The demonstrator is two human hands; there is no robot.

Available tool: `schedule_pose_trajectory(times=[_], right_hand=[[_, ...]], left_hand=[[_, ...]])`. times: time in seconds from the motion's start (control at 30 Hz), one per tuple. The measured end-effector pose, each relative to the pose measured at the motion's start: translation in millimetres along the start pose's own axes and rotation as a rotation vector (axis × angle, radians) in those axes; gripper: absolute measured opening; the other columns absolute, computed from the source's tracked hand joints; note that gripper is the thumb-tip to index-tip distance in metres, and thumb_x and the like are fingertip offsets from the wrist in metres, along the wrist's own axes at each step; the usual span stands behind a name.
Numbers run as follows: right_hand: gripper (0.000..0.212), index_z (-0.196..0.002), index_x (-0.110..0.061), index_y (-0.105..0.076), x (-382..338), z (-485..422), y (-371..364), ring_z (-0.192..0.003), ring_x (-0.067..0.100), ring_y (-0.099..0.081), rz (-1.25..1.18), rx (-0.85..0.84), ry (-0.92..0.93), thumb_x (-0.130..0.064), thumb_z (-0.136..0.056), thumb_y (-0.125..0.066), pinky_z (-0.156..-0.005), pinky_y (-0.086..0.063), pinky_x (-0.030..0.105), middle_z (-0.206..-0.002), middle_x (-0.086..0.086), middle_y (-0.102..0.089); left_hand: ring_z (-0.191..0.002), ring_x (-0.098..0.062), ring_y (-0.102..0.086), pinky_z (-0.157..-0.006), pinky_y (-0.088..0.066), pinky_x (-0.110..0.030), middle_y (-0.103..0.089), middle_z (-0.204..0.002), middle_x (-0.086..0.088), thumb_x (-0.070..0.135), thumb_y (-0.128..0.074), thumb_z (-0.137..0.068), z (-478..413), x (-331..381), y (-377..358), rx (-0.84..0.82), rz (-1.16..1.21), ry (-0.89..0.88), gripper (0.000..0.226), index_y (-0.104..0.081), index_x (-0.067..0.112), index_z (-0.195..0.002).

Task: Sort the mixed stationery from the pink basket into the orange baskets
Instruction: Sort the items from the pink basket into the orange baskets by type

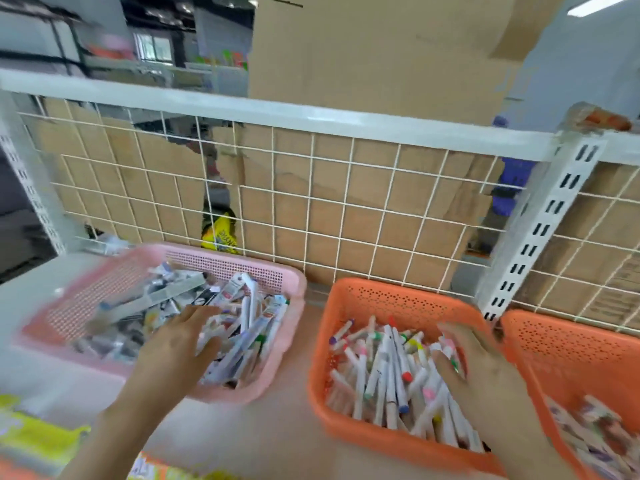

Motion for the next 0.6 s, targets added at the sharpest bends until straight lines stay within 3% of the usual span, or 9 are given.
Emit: schedule_pose_trajectory(times=[0.13,0.3,0.4,0.5,0.6], right_hand=[[0.026,-0.102,-0.018,-0.064,-48.8,-17.4,-25.3,-0.071,0.027,-0.067,-0.022,0.012,0.039,-0.020,-0.078,-0.071,-0.056,-0.049,0.031,-0.089,0.003,-0.068],[0.033,-0.103,-0.024,-0.060,-121.4,-34.1,-54.2,-0.073,0.025,-0.067,-0.064,-0.033,0.090,-0.041,-0.079,-0.045,-0.063,-0.055,0.035,-0.090,-0.001,-0.068],[0.037,-0.111,-0.038,-0.049,-153.7,-38.8,-84.9,-0.088,0.024,-0.065,-0.059,-0.142,0.085,-0.047,-0.077,-0.036,-0.079,-0.051,0.042,-0.100,-0.006,-0.065],[0.043,-0.127,-0.033,-0.048,-180.5,-46.1,-114.5,-0.112,0.018,-0.055,-0.057,-0.256,0.077,-0.045,-0.087,-0.038,-0.089,-0.037,0.032,-0.122,-0.007,-0.057],[0.042,-0.136,-0.029,-0.040,-204.8,-57.9,-137.4,-0.118,0.011,-0.050,-0.051,-0.307,0.105,-0.035,-0.095,-0.047,-0.094,-0.038,0.025,-0.133,-0.010,-0.050]], left_hand=[[-0.067,-0.031,-0.067,-0.050,-0.052,-0.034,-0.069,-0.090,-0.009,0.001,-0.084,-0.059,-7.2,-42.1,4.0,-0.029,-0.024,-0.001,0.045,-0.069,0.010,-0.100],[-0.079,-0.029,-0.068,-0.059,-0.054,-0.037,-0.069,-0.101,-0.006,0.010,-0.079,-0.071,-24.8,-84.0,11.6,-0.068,0.047,0.000,0.039,-0.067,0.016,-0.108],[-0.082,-0.020,-0.065,-0.069,-0.049,-0.032,-0.064,-0.116,0.004,0.022,-0.071,-0.082,-34.2,-105.6,9.9,-0.121,0.060,-0.018,0.039,-0.061,0.023,-0.119],[-0.082,-0.011,-0.055,-0.079,-0.049,-0.033,-0.054,-0.127,0.009,0.030,-0.060,-0.089,-42.6,-126.8,3.0,-0.196,0.117,-0.011,0.039,-0.052,0.030,-0.127],[-0.097,-0.013,-0.056,-0.090,-0.046,-0.032,-0.050,-0.132,0.011,0.033,-0.057,-0.091,-53.0,-133.4,1.0,-0.232,0.134,-0.058,0.040,-0.049,0.029,-0.130]])
Point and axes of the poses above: each hand's wrist, its own z-axis away from the middle knuckle, its own y-axis out of the back of the hand, x = y × z, the point moved 9 cm from there along -z, towards the middle knuckle
